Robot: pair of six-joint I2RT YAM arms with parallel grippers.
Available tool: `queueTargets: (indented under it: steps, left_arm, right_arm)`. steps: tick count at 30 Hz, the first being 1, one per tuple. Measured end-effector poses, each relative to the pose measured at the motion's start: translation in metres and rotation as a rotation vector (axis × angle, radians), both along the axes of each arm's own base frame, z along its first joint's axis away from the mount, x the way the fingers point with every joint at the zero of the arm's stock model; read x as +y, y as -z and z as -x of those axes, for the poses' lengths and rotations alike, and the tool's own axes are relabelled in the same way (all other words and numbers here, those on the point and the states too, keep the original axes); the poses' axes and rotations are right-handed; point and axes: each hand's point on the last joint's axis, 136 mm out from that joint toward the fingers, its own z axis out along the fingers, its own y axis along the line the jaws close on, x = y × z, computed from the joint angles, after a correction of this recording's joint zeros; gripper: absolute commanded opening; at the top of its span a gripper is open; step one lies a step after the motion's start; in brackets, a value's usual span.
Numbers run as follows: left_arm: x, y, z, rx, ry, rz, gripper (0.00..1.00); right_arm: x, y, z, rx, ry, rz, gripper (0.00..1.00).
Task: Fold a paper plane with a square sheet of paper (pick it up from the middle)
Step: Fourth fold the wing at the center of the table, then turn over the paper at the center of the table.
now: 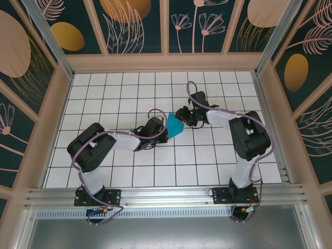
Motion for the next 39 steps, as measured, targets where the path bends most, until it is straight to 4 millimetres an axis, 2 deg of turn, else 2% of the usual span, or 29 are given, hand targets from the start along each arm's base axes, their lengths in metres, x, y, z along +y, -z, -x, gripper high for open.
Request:
queueTargets:
  steps: [8,16,31,39]
  left_arm:
    - [-0.001,0.0,0.001,0.002,-0.008,0.024,0.04]
    - [-0.002,0.0,0.002,0.006,-0.006,0.031,0.04]
    - [-0.004,0.0,0.004,0.016,0.005,0.043,0.05]
    - [-0.004,0.0,0.004,0.018,0.007,0.046,0.07]
  right_arm:
    - [0.0,0.026,-0.002,0.059,0.015,0.026,0.4]
    - [0.006,0.023,-0.002,0.061,-0.005,-0.002,0.33]
    - [0.023,0.014,0.003,0.058,-0.081,-0.102,0.29]
    - [0.025,0.023,0.02,0.071,-0.14,-0.115,0.27]
